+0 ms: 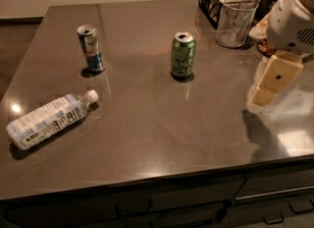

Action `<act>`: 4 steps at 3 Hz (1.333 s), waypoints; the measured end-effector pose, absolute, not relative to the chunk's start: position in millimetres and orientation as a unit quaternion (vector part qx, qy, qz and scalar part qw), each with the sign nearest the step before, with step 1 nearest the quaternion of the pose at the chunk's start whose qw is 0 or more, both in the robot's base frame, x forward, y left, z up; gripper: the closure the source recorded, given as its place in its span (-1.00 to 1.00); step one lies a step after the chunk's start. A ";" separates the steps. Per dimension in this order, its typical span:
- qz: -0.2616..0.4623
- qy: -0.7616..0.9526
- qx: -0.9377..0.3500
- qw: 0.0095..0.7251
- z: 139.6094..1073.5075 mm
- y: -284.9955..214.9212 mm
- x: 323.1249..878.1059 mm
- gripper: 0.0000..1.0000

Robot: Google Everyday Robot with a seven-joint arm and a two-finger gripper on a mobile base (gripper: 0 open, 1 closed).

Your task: Pick redbull can

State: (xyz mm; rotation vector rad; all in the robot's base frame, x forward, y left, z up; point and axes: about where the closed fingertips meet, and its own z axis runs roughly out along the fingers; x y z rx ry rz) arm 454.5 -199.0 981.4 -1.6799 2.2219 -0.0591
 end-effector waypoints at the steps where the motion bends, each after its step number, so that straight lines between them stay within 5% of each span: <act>1: 0.010 0.790 -0.582 0.192 980.1 -169.5 479.2 -1.00; 4: 0.074 0.794 -0.540 0.269 976.9 -22.1 579.5 -1.00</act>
Offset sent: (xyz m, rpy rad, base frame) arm 0.1010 0.1354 -0.0016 0.3025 0.0357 -0.0418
